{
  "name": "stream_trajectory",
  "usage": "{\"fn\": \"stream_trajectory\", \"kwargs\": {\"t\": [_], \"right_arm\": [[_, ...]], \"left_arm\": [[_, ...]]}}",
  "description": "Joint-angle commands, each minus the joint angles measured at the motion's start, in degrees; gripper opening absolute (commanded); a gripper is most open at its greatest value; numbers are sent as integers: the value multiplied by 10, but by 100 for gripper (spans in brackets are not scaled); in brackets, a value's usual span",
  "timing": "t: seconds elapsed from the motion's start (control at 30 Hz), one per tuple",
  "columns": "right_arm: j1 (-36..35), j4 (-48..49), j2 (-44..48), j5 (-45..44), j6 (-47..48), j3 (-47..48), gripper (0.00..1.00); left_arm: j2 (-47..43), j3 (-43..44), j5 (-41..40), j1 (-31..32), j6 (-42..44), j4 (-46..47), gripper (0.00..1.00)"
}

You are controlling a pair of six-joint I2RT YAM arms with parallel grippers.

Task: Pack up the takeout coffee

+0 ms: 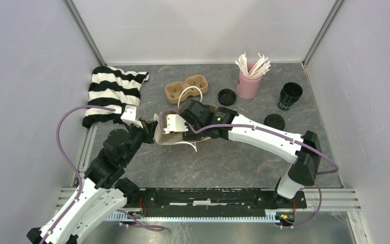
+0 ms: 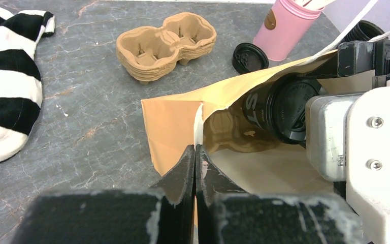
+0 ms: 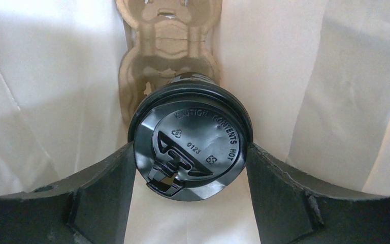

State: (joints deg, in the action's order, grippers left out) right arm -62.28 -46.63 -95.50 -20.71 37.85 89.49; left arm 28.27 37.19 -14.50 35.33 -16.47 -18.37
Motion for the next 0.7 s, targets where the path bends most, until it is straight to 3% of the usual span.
{"fn": "stream_trajectory", "kwargs": {"t": [0.0,0.2,0.3,0.47,0.6,0.67], "right_arm": [[1,18,13,16,-1,29,40],[1,16,10,20,-13,30,38],[0,16,9,21,-18,35,38],[-3,13,13,26,-19,35,38],[-5,9,13,24,-24,38,38],[-5,12,13,23,-28,36,38]], "left_arm": [[33,33,5,0,-30,-39,11],[76,62,8,-1,-28,-63,33],[79,62,2,-1,-27,-57,38],[122,80,-39,-1,-29,-56,32],[152,84,-40,-1,-14,-41,17],[155,84,-33,-1,2,-38,4]]}}
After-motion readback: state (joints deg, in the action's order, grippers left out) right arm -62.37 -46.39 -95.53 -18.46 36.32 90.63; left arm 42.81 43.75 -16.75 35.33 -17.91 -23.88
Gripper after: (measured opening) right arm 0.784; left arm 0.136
